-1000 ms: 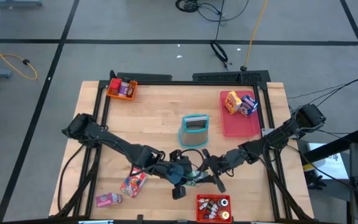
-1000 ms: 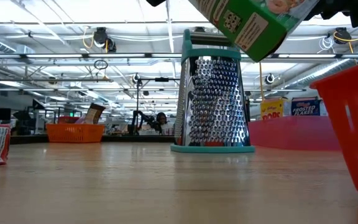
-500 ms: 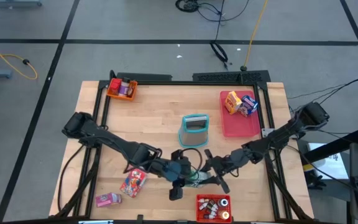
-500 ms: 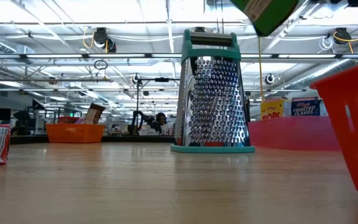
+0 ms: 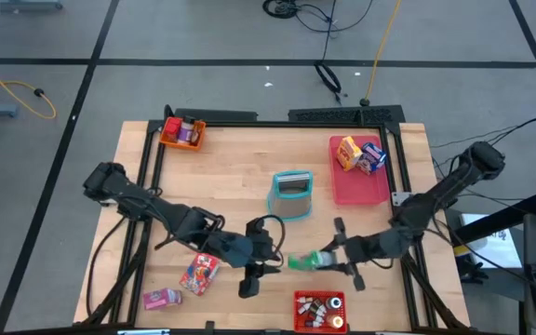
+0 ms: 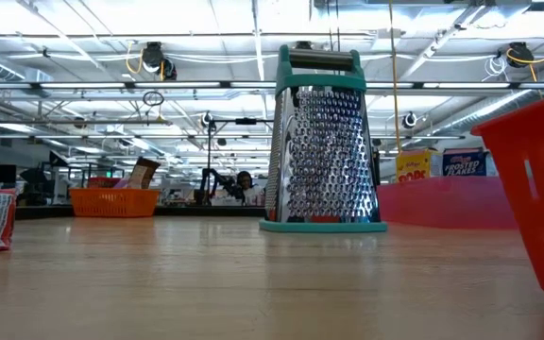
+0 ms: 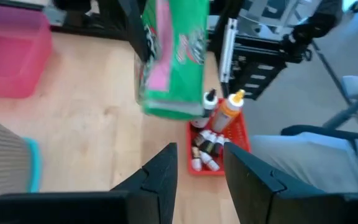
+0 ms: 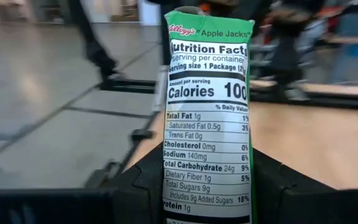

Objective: Pick & Place Kitchen Items
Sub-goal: Put the green cereal box into the pink bin

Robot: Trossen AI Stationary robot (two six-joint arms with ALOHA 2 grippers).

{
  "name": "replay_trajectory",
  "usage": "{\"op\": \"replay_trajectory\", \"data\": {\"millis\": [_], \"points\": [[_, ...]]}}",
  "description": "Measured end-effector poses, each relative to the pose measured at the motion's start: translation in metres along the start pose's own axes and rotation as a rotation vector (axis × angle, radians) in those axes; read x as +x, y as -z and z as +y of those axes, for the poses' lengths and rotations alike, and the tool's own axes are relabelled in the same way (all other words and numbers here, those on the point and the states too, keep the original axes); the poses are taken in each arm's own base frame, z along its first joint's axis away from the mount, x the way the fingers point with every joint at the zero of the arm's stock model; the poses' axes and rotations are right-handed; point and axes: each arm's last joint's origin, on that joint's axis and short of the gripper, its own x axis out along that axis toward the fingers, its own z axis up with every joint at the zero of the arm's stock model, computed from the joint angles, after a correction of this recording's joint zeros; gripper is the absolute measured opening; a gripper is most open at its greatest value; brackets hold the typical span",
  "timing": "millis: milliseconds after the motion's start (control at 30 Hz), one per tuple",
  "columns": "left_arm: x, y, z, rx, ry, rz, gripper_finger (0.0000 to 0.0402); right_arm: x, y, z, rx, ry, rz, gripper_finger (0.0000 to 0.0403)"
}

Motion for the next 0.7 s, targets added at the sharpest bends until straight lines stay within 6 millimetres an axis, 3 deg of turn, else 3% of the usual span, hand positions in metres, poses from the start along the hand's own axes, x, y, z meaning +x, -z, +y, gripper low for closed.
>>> {"op": "replay_trajectory", "data": {"millis": [333,700], "points": [[-0.008,0.011,-0.020,0.043,-0.069,-0.011,0.0127,-0.037,-0.008,0.020,-0.111,0.368,-0.070,0.0138],[-0.012,0.016,-0.031,0.059,-0.152,-0.057,0.0127,-0.051,-0.002,0.014,-0.163,0.830,-0.078,0.0138]]}}
